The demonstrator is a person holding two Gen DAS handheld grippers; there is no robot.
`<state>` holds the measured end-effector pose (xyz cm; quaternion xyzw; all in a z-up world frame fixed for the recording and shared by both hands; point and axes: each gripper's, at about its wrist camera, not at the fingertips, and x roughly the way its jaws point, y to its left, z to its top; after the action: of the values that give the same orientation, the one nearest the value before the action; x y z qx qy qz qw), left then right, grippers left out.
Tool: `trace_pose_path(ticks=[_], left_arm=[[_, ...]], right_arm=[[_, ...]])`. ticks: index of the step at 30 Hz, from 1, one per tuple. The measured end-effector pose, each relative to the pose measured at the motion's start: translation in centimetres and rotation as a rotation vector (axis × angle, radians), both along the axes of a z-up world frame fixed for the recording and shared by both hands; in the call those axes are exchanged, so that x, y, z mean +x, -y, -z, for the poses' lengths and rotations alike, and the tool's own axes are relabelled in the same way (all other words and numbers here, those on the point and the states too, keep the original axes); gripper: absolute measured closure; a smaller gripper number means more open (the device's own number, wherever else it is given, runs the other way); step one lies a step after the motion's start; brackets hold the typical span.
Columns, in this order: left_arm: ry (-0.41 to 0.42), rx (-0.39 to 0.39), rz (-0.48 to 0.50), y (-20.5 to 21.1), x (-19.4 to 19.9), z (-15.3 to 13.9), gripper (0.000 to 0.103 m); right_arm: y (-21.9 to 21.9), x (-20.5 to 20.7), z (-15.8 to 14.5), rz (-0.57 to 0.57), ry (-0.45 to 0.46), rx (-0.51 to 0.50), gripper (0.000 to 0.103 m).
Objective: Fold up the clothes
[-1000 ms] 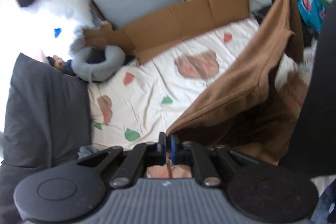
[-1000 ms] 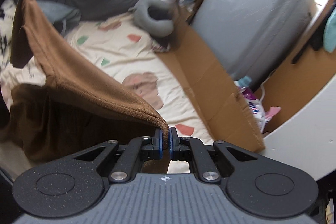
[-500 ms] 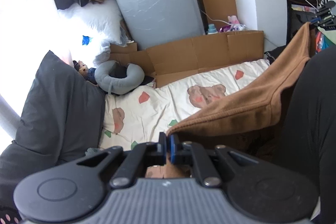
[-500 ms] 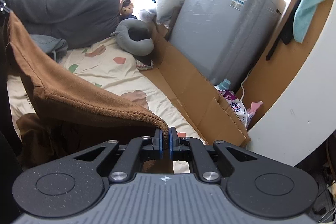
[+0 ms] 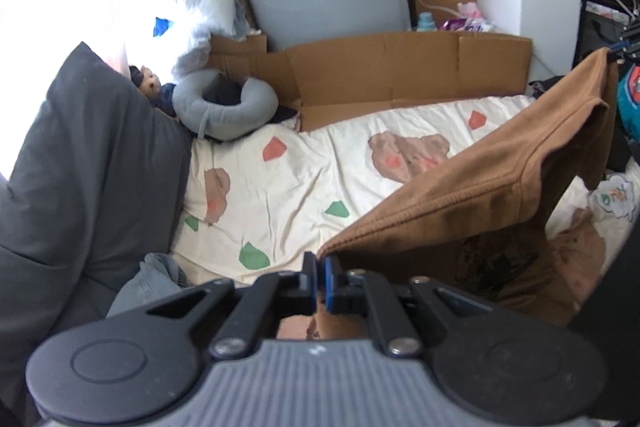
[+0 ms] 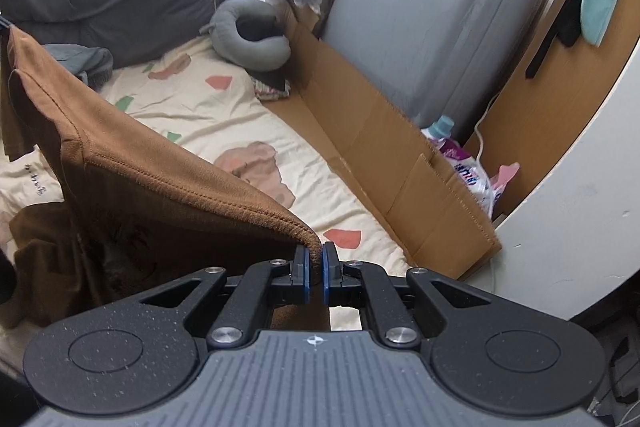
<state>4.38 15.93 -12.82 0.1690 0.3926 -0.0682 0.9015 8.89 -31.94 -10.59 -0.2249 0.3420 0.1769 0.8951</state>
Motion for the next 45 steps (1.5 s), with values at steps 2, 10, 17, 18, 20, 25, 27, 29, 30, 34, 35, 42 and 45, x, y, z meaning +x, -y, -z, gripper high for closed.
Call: trace_pose_path(ticks=[2, 10, 17, 18, 20, 25, 27, 29, 30, 34, 35, 42, 45], left_arm=[[-0.007, 0.002, -0.005, -0.2, 1.3, 1.2, 0.099], [-0.047, 0.027, -0.011, -2.3, 8.2, 7.0, 0.099], [-0.115, 0.04, -0.011, -4.6, 16.0, 12.9, 0.099], [-0.128, 0.043, -0.009, -4.8, 17.2, 13.9, 0.099], [-0.153, 0.052, -0.003, -4.8, 19.3, 16.2, 0.099], [-0.196, 0.093, 0.02, -4.8, 23.2, 20.4, 0.099], [-0.202, 0.096, 0.007, -5.1, 24.3, 21.4, 0.099], [-0.208, 0.099, 0.001, -5.2, 25.3, 22.2, 0.099], [-0.21, 0.103, 0.003, -5.2, 25.9, 22.5, 0.099], [-0.224, 0.121, 0.003, -5.4, 28.1, 24.0, 0.099], [-0.226, 0.126, 0.004, -5.4, 28.7, 24.3, 0.099], [-0.202, 0.202, 0.017, -4.8, 31.6, 26.6, 0.099], [-0.202, 0.215, -0.003, -4.9, 32.8, 27.6, 0.099]], right_arm=[[-0.3, 1.6, 1.2, 0.007, -0.016, -0.003, 0.099], [-1.4, 8.7, 6.6, 0.03, -0.09, -0.036, 0.099], [-2.0, 17.2, 12.7, 0.011, -0.138, -0.063, 0.099], [-2.0, 18.4, 13.8, 0.011, -0.146, -0.062, 0.099], [-1.9, 20.7, 16.2, 0.018, -0.166, -0.058, 0.099], [-2.1, 24.9, 21.2, 0.029, -0.214, -0.072, 0.099], [-2.1, 26.1, 22.4, 0.036, -0.226, -0.069, 0.099], [-2.1, 27.0, 23.4, 0.043, -0.235, -0.072, 0.099], [-2.1, 27.5, 23.9, 0.047, -0.241, -0.074, 0.099], [-2.2, 29.4, 25.7, 0.072, -0.257, -0.082, 0.099], [-2.2, 29.9, 26.1, 0.08, -0.259, -0.084, 0.099], [-2.4, 33.2, 28.9, 0.115, -0.264, -0.112, 0.099], [-2.5, 34.2, 30.2, 0.109, -0.271, -0.12, 0.099]])
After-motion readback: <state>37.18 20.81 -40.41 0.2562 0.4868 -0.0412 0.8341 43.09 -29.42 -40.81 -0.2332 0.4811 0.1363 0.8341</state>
